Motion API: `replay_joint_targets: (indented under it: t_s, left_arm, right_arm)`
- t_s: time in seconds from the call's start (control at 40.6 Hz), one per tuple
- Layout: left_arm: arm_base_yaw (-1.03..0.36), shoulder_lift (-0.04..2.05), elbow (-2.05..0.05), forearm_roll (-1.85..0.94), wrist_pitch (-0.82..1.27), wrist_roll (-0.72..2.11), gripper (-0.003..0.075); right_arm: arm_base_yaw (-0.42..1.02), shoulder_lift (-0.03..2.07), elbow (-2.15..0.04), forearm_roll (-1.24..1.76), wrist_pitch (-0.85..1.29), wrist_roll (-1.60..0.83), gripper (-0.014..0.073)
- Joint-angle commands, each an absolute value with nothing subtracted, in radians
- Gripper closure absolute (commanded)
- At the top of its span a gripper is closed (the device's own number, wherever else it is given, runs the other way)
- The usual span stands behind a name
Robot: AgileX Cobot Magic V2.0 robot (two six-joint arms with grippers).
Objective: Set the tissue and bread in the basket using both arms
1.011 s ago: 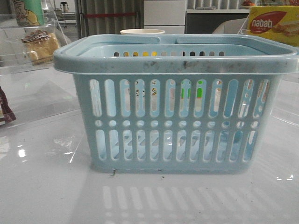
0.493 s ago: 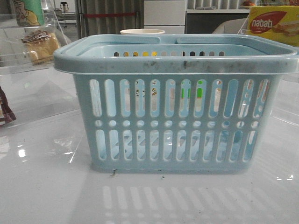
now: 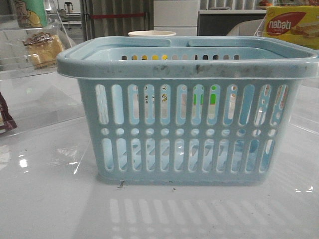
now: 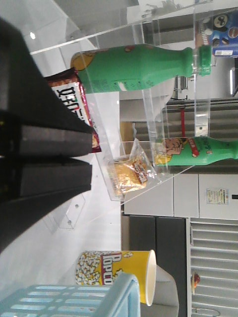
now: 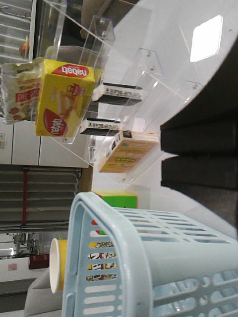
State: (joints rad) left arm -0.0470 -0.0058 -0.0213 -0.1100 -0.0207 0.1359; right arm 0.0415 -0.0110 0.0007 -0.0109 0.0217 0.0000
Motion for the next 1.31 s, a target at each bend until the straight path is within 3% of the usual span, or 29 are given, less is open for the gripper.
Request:
replay_joint_targets:
  t_s: [0.0,0.567,0.912,1.282]
  left_arm:
    - [-0.041,-0.022,-0.123,-0.121,-0.119,0.134,0.0626]
    - [-0.041,0.289,-0.708,-0.127,0.333,0.134,0.0626]
    - [-0.041,0.448,-0.731,-0.13,0.558,0.134,0.0626]
    - [-0.041,0.532,-0.731,-0.13,0.614,0.134,0.0626]
  right_arm:
    - [0.036,-0.029,-0.106,-0.012,-0.048,-0.006,0.0534]
    - [0.036,0.331,-0.682,-0.012,0.412,-0.006,0.0534]
    - [0.036,0.514,-0.718,-0.012,0.576,-0.006,0.0534]
    - [0.036,0.626,-0.717,-0.014,0.646,-0.006,0.0534]
